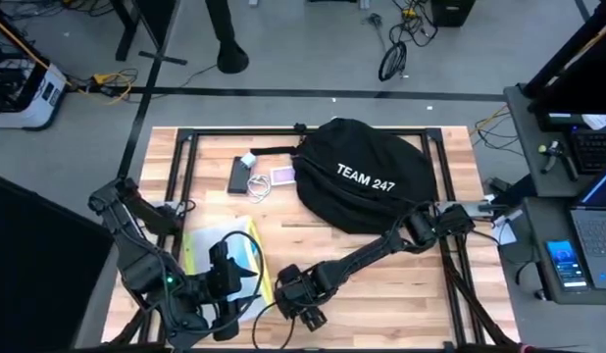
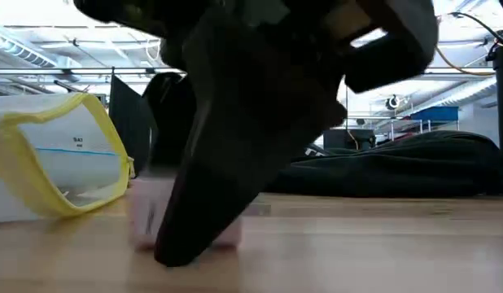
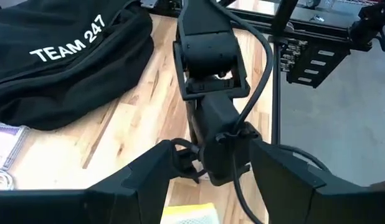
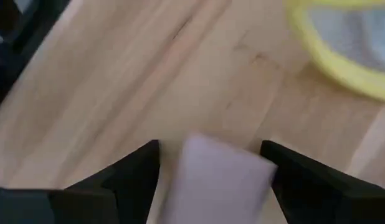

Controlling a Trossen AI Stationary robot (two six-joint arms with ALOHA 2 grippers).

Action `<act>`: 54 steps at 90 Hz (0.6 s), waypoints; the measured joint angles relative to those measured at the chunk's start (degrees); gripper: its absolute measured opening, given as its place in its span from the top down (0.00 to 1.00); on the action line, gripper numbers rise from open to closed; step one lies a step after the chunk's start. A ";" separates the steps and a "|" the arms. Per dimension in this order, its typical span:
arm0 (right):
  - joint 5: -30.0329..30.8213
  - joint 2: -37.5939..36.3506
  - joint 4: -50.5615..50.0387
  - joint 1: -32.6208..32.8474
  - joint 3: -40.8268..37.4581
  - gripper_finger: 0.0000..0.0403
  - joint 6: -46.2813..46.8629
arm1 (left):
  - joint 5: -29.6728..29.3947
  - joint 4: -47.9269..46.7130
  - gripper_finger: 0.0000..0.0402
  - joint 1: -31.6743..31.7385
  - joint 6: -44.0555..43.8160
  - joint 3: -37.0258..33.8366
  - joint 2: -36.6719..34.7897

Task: Unpack backpack
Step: Put the pink charger cable into the green zip bag

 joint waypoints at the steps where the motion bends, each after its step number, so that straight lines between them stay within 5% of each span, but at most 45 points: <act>1: 0.13 0.03 0.18 -0.04 0.03 0.37 0.14 | 0.00 0.00 0.50 0.01 0.00 0.00 0.00; 17: 1.03 0.08 -0.71 -0.37 0.04 0.59 -0.14 | 0.00 0.00 0.50 0.00 0.13 0.00 0.00; 54: 1.56 -0.18 -9.25 -2.14 3.81 0.59 -2.39 | 0.00 -0.07 0.50 0.00 0.39 0.00 0.00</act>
